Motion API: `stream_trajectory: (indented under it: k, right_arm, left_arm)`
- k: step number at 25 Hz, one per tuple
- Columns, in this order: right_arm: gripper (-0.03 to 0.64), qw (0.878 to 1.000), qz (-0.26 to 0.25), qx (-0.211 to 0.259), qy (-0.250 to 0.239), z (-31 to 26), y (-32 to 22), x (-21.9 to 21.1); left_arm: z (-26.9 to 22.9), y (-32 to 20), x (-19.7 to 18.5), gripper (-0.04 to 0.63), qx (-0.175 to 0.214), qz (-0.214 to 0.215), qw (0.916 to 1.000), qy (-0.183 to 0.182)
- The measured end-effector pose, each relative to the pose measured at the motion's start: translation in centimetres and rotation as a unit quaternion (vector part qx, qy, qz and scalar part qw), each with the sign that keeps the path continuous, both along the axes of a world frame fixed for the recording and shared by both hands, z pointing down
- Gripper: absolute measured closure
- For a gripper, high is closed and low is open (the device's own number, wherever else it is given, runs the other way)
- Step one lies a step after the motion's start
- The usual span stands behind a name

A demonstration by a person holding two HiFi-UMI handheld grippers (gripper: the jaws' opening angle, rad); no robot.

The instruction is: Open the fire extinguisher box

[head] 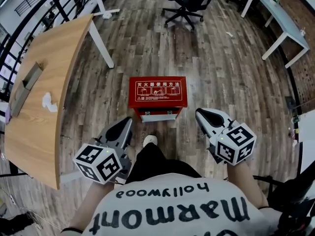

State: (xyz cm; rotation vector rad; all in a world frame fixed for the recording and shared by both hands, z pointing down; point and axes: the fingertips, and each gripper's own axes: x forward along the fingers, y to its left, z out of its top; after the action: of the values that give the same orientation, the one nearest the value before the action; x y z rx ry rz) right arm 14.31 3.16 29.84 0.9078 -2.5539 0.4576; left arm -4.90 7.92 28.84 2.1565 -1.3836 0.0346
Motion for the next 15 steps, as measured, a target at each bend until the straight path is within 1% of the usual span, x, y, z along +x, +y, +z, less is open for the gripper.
stream_trajectory:
  k: [5, 7, 10, 15]
  right_arm:
    - [0.604, 1.000, 0.011, -0.013, 0.016, 1.1, -2.5, -0.4]
    - [0.604, 1.000, 0.010, -0.014, 0.022, 1.3, -3.8, -1.2]
    - [0.604, 0.999, 0.000, -0.012, 0.043, 1.9, -5.6, -2.2]
    - [0.604, 0.998, -0.003, -0.029, 0.057, 3.6, -8.4, -4.0]
  left_arm:
    - [0.3, -3.4, -0.7, 0.588, 0.000, 0.017, 0.9998, 0.000]
    - [0.9, -4.7, -1.8, 0.588, -0.009, 0.016, 0.9998, 0.000]
    - [1.8, -6.7, -3.5, 0.588, -0.022, 0.012, 0.9997, 0.000]
    - [3.1, -9.6, -5.8, 0.588, -0.041, 0.012, 0.9991, -0.005]
